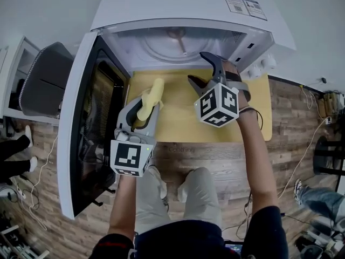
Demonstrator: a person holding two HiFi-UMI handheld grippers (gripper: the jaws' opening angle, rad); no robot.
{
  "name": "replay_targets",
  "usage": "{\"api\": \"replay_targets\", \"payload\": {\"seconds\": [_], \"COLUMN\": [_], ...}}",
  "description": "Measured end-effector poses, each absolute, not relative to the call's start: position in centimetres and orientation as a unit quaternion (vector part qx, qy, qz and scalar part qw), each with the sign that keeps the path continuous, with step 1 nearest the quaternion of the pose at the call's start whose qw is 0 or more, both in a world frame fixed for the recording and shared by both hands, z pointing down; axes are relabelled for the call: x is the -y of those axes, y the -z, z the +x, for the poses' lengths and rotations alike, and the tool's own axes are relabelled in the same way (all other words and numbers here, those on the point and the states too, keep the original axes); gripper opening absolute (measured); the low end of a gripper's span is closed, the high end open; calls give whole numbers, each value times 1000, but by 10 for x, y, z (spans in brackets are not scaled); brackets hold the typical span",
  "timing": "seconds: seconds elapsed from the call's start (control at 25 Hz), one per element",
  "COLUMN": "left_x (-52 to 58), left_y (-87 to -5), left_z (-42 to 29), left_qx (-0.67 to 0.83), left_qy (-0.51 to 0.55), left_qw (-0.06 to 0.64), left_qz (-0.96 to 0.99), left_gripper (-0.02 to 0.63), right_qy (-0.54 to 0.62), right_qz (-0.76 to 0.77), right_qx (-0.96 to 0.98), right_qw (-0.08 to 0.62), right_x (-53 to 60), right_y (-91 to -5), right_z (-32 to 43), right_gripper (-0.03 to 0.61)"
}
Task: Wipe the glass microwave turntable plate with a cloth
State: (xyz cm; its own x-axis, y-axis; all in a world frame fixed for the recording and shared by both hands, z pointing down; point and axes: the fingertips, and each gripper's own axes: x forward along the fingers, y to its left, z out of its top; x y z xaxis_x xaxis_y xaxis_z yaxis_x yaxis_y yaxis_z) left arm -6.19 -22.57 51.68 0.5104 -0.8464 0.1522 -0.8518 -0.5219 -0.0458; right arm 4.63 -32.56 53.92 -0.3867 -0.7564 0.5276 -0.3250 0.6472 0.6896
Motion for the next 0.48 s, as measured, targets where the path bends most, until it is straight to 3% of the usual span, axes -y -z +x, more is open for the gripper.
{"api": "replay_targets", "payload": {"seconds": [0.48], "left_x": [228], "left_y": [-518], "left_z": [-65], "left_qx": [495], "left_qy": [-62], "left_qw": [43], "left_qz": [866], "left_gripper": [115], "right_qy": [260], "right_qz": [338], "right_qx": [784], "right_qw": [451], "right_x": [330], "right_y": [-548], "right_z": [47], "right_gripper": [298]}}
